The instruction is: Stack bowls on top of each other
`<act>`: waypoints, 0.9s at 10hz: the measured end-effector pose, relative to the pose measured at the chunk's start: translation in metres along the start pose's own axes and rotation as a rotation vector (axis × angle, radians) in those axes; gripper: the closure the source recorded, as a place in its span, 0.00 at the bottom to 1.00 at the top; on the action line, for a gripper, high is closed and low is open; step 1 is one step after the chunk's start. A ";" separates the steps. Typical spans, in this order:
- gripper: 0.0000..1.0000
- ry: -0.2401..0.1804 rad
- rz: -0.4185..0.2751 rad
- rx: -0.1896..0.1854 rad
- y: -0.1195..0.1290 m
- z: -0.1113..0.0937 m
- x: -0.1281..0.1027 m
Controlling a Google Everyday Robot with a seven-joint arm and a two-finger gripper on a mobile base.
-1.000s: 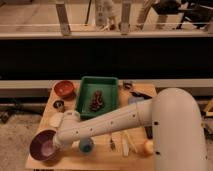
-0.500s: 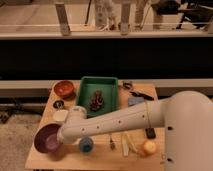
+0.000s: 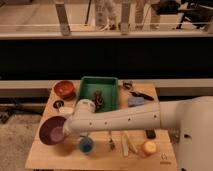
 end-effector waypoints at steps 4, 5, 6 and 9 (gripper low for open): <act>1.00 0.016 -0.008 -0.023 0.005 -0.024 0.028; 1.00 0.019 -0.004 -0.026 0.008 -0.028 0.032; 1.00 0.021 -0.001 -0.028 0.011 -0.031 0.034; 1.00 0.015 0.015 -0.006 0.009 -0.042 0.053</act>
